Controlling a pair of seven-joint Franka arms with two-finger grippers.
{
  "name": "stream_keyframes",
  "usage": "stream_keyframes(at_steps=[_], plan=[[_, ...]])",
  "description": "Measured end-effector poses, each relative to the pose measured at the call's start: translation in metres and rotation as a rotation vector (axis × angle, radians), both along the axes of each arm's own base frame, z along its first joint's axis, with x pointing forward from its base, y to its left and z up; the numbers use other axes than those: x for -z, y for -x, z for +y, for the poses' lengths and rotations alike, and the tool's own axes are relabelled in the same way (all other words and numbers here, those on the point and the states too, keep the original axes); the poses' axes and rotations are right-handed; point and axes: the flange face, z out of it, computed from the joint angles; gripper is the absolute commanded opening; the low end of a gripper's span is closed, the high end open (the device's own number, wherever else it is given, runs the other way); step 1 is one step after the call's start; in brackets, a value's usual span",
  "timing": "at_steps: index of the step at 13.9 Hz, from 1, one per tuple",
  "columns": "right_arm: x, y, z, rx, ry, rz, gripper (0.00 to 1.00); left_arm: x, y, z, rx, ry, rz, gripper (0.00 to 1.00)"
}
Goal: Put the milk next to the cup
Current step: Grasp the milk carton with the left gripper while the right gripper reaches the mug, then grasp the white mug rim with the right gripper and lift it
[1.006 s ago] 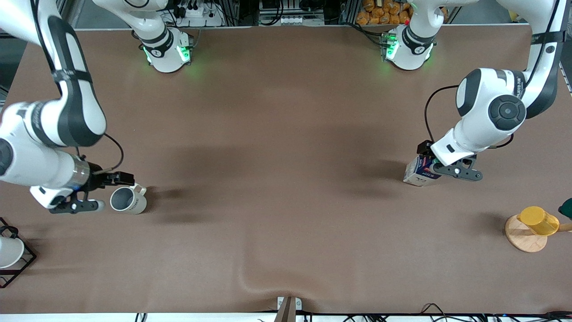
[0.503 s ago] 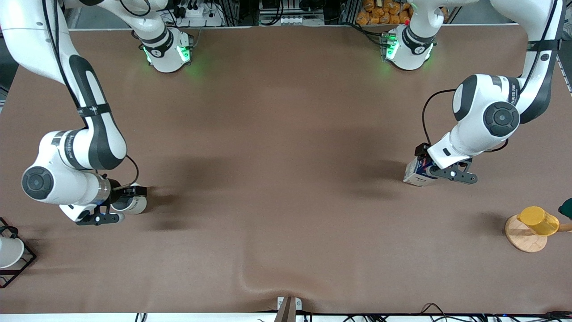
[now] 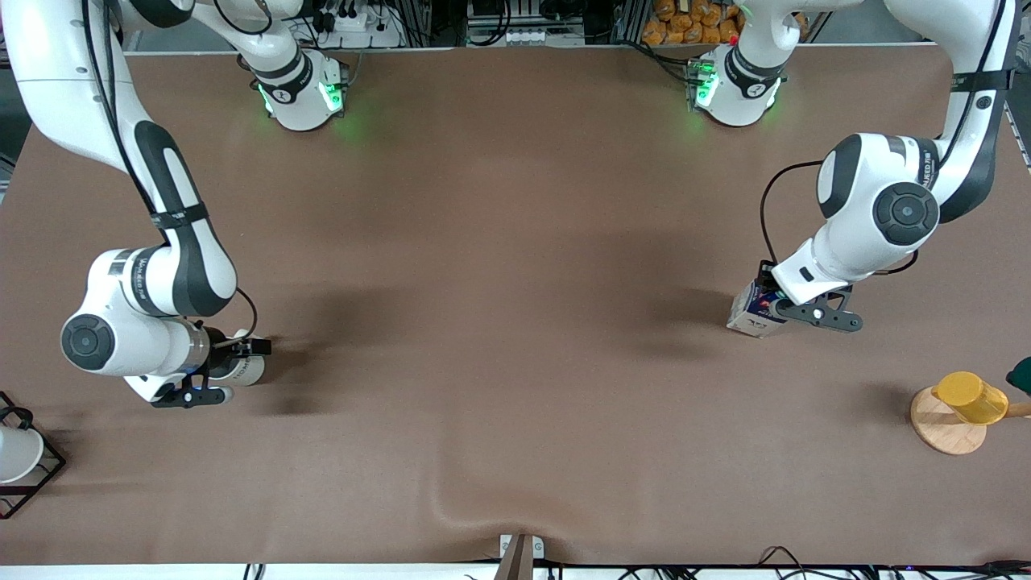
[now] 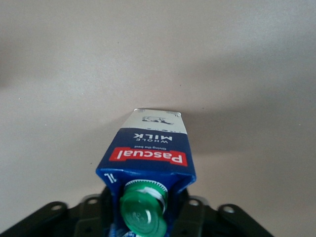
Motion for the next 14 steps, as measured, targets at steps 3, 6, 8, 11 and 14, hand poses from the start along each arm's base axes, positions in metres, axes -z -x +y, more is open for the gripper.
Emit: stream_keyframes(at_steps=[3,6,8,11,14], plan=[[0.011,0.001,0.000,-0.006,0.004,0.012,0.00,-0.013,-0.008,0.001,-0.004,0.003,-0.027,0.21],[0.010,-0.001,0.000,-0.049,0.048,0.003,0.00,-0.041,-0.021,0.003,-0.013,0.002,-0.041,0.21],[0.006,-0.003,0.001,-0.061,0.058,-0.007,0.00,-0.067,-0.029,0.000,-0.012,0.000,-0.048,0.21],[-0.015,-0.015,0.018,-0.121,0.053,-0.052,0.00,-0.107,-0.038,-0.010,-0.028,0.014,-0.056,0.21],[-0.061,-0.025,0.043,-0.189,0.052,-0.080,0.00,-0.128,-0.040,-0.023,-0.025,0.023,-0.068,0.21]])
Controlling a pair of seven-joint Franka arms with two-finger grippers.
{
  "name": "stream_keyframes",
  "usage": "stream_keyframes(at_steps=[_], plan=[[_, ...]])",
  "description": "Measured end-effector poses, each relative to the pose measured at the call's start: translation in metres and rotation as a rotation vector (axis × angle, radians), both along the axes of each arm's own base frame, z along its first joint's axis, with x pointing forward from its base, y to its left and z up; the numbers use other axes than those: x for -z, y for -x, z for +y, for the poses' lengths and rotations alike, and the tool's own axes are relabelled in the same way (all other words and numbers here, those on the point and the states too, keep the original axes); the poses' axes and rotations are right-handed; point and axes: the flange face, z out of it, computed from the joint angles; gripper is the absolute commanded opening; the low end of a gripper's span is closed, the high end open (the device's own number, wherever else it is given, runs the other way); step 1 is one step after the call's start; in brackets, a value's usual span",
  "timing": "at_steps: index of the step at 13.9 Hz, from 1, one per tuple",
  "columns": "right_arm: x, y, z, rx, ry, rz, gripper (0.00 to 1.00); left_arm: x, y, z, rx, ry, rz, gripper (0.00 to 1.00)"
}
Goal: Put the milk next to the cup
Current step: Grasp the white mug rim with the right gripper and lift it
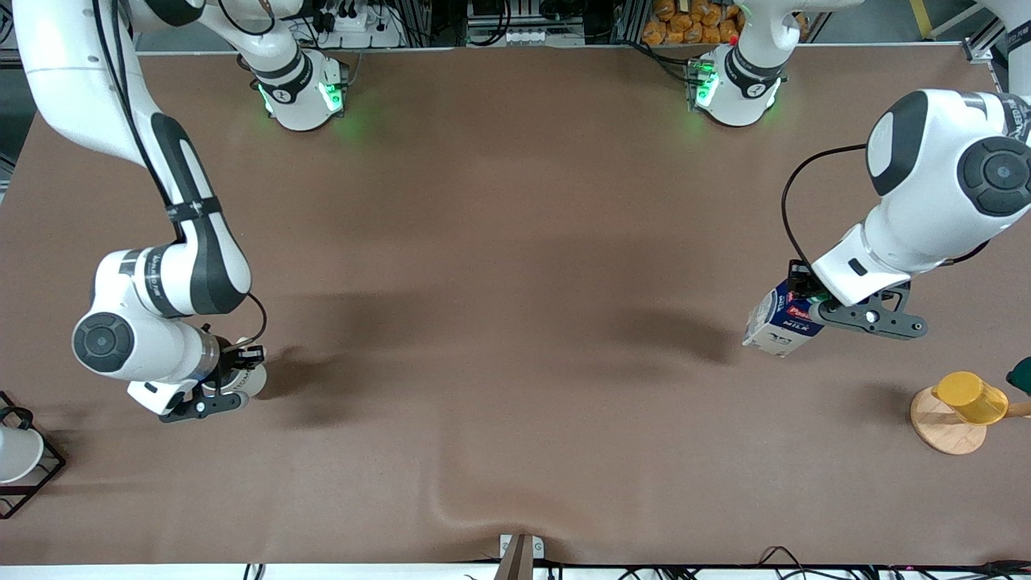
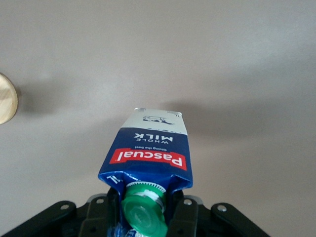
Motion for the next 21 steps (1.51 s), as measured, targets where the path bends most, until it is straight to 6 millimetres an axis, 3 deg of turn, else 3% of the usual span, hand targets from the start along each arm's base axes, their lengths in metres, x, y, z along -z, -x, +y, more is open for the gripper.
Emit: stream_keyframes(at_steps=[5,8,11,14,18,21], plan=[[-0.082,-0.007,0.038,-0.198,-0.013,0.036,0.00,0.000,0.004,-0.017,-0.031,0.010,0.012,0.21],[-0.122,-0.004,0.081,-0.373,-0.050,0.031,0.00,0.000,0.006,-0.023,-0.050,0.034,0.020,0.22],[-0.142,-0.001,0.140,-0.601,-0.118,-0.054,0.00,0.000,0.006,-0.024,-0.052,0.034,0.023,0.22],[-0.129,0.002,0.199,-0.828,-0.149,-0.126,0.00,-0.005,0.006,-0.028,-0.069,0.035,0.022,0.22],[-0.076,0.007,0.262,-1.104,-0.183,-0.157,0.00,-0.009,0.013,-0.057,-0.105,0.032,0.026,0.22],[-0.042,0.032,0.336,-1.275,-0.205,-0.186,0.00,-0.008,0.018,-0.070,-0.119,0.027,0.038,0.22]])
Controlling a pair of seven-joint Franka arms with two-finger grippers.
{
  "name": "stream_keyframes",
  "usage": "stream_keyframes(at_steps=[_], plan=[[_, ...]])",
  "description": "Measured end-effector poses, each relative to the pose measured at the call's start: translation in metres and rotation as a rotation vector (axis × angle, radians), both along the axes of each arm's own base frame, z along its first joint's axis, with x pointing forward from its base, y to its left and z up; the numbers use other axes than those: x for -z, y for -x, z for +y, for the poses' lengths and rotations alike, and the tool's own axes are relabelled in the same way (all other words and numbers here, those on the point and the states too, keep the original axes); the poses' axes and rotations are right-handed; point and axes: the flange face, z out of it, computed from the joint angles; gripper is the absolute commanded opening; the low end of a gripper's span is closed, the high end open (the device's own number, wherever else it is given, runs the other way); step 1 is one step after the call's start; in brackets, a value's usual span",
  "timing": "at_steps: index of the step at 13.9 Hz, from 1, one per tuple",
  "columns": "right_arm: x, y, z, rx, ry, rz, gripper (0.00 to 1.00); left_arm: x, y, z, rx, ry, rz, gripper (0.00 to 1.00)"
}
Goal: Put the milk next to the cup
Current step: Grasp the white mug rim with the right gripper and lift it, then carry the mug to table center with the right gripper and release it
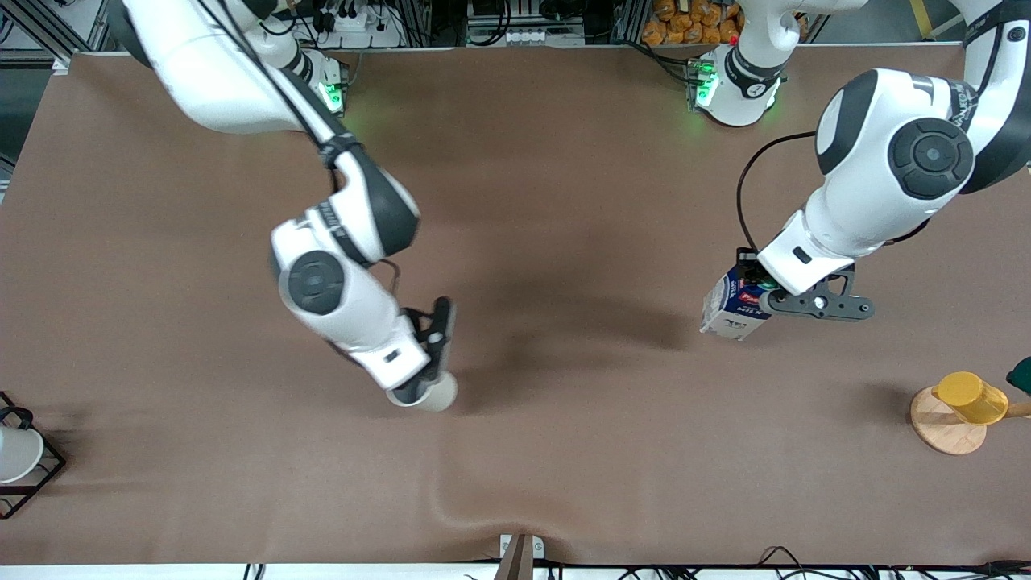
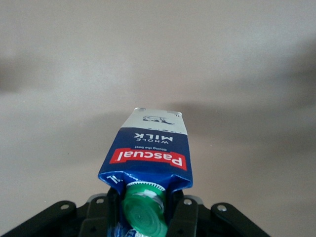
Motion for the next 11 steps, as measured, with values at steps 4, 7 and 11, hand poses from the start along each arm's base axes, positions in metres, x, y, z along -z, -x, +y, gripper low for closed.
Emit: stream_keyframes(at_steps=[4,7,11], plan=[[0.030,0.031,0.070,-0.214,-0.040,-0.071,0.00,-0.005,0.003,-0.006,-0.022,0.053,0.027,0.22],[0.043,0.049,0.095,-0.210,-0.043,-0.052,0.00,-0.012,0.003,-0.009,-0.028,0.064,0.031,0.23],[0.052,0.077,0.126,-0.049,-0.045,-0.003,0.00,-0.013,0.005,-0.014,-0.036,0.063,0.039,0.23]])
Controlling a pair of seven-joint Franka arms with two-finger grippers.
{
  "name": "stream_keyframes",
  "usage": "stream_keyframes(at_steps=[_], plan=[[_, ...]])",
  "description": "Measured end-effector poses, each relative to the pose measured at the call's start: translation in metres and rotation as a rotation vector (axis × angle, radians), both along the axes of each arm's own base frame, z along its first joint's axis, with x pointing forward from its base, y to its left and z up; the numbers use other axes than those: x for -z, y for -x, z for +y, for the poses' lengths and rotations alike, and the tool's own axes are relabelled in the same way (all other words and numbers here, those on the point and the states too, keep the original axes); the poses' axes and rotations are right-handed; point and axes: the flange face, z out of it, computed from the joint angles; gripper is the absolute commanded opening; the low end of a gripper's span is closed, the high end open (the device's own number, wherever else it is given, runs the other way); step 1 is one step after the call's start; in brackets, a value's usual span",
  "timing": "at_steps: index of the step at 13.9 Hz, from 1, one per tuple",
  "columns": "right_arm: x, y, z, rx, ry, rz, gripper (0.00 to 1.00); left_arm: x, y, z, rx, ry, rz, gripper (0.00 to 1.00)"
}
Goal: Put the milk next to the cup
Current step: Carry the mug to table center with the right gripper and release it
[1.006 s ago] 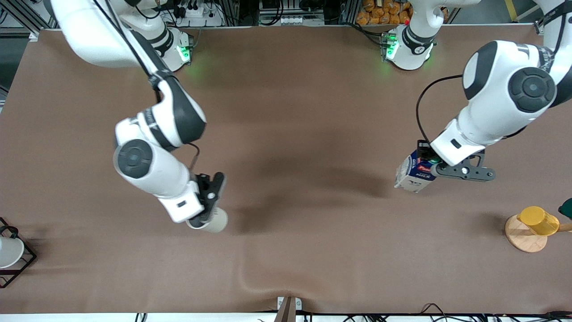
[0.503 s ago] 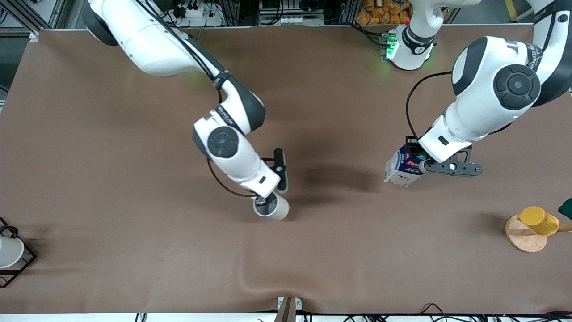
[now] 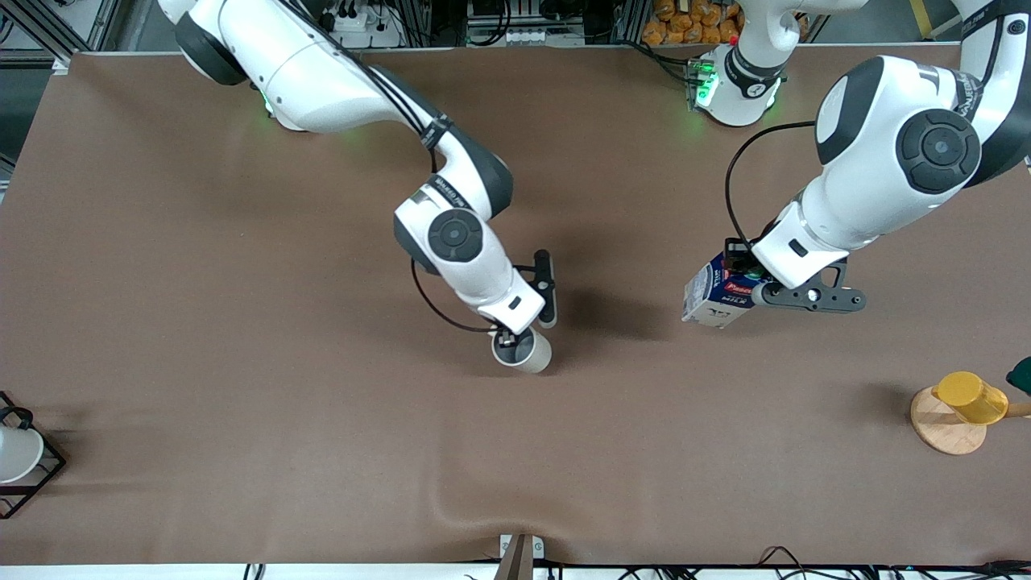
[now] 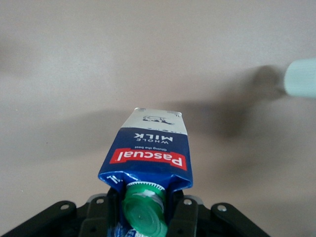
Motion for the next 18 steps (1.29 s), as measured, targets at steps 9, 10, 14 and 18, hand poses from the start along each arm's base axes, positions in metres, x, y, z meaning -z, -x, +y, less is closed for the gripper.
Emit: stream_keyframes(at_steps=[9,10,14,18], plan=[[0.033,0.024,0.027,0.077,0.015,0.018,1.00,0.000,0.018,-0.061,-0.081,-0.009,0.008,0.22],[0.031,0.024,0.029,0.077,0.002,0.006,1.00,0.002,0.019,-0.065,-0.089,-0.011,0.012,0.22],[0.026,0.019,0.028,0.092,-0.016,-0.015,1.00,0.014,0.027,-0.090,-0.120,-0.024,0.034,0.22],[-0.003,0.003,0.014,0.125,-0.018,-0.029,1.00,0.025,0.044,-0.132,-0.134,-0.038,0.051,0.22]])
